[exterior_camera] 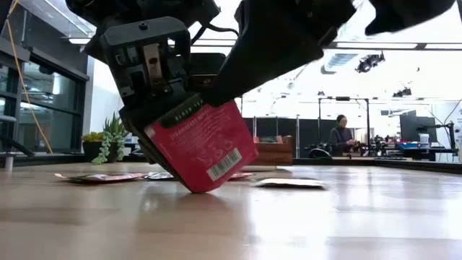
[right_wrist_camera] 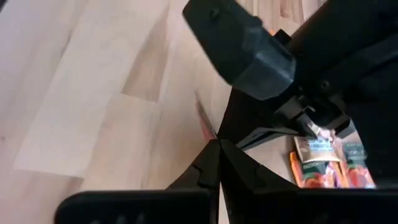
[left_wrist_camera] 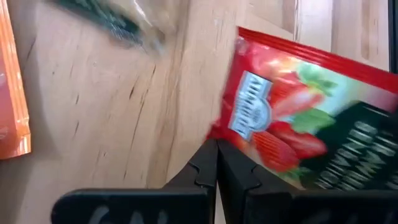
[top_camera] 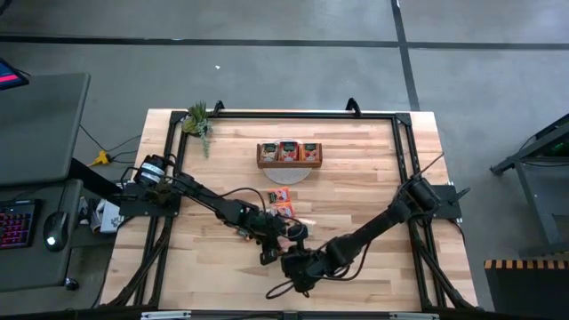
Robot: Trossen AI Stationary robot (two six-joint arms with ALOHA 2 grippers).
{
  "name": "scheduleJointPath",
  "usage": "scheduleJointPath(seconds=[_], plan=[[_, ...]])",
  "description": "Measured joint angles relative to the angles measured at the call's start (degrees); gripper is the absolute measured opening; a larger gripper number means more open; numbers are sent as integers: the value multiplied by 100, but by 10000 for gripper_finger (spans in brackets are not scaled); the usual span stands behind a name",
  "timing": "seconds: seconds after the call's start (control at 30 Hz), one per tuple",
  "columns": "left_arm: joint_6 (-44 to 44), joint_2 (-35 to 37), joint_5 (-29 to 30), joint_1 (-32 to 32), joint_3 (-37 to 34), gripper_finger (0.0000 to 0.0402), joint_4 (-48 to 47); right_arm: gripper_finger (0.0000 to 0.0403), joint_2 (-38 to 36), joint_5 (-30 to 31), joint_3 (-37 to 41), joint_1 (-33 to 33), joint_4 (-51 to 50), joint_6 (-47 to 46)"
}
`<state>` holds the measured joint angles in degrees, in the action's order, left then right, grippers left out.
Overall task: Pick & Place Tea
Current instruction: Put the red tea bag in the middle section of the wooden organizer
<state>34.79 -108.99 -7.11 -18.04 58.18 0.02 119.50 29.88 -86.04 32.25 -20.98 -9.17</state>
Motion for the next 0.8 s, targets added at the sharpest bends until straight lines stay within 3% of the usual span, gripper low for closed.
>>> scheduleJointPath(seconds=[0.13, 0.27, 0.53, 0.8], plan=[[-146, 0, 51, 0, 127, 1, -205, 1, -13, 4, -2, 7, -122, -318], [-447, 0, 270, 9, 488, 1, -1056, 0, -13, 107, -2, 38, -259, -737], [-1232, 0, 1067, 7, 1585, 1, -3147, 0, -24, 375, -81, 272, -669, -1581], [-1690, 358, 1990, -33, 2465, 1, -4299, 0, -34, 526, -466, 377, -1338, -2282]])
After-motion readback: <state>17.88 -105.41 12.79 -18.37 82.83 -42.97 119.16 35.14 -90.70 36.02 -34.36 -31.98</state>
